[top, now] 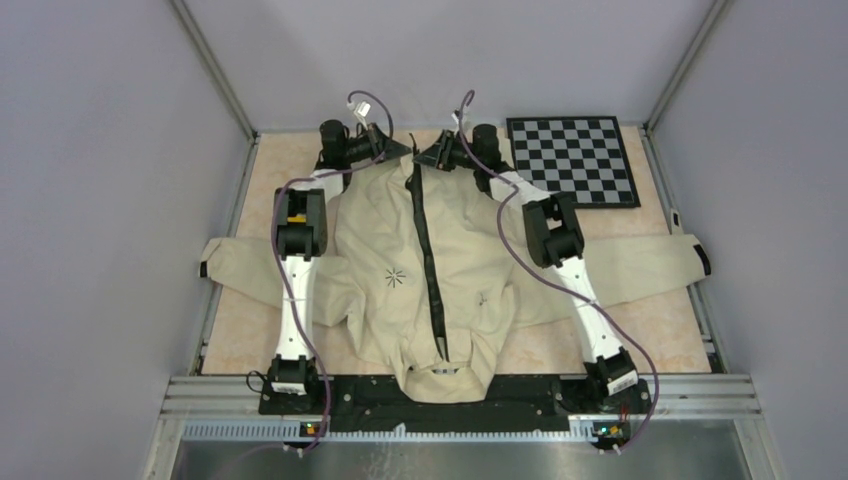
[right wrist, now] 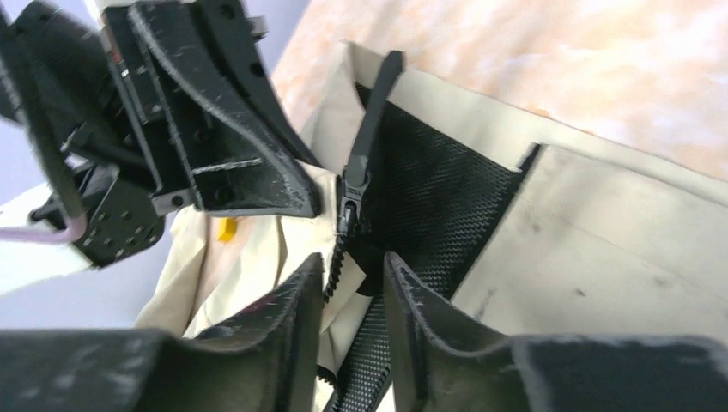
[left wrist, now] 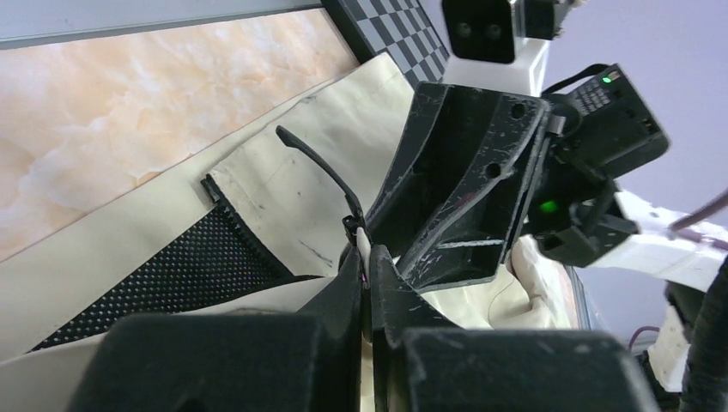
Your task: Zip up the jacket
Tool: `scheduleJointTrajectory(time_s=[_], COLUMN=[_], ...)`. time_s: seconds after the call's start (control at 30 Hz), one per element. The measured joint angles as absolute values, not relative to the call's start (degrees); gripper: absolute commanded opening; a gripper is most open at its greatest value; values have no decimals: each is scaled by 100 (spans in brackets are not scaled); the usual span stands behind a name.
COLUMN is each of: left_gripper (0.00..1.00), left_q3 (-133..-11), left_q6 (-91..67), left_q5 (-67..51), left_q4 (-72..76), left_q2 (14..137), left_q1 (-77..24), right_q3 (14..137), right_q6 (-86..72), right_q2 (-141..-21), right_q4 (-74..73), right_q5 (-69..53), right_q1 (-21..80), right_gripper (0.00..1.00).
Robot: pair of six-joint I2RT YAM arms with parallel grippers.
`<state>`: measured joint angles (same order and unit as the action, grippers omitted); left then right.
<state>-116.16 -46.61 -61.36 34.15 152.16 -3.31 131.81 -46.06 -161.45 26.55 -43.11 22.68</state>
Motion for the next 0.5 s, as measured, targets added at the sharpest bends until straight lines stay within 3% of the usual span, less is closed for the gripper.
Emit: scheduleJointTrajectory(time_s=[0.23, 0.5], left_gripper=[0, 0], left_q3=[-11284, -10532], left_q6=[-4530, -4473], left_q5=[-5747, -5133], left_q4=[3402, 3481], left_q2=[15172, 14868], left_q1=[-344, -344], right_q3=[12569, 14320], right_q6=[-3312, -2193], right_q2=[-15089, -15351], right_q4=[1041, -377], right_q5=[-2810, -1522], right_q1=[2235, 2268], right_gripper=[47, 59])
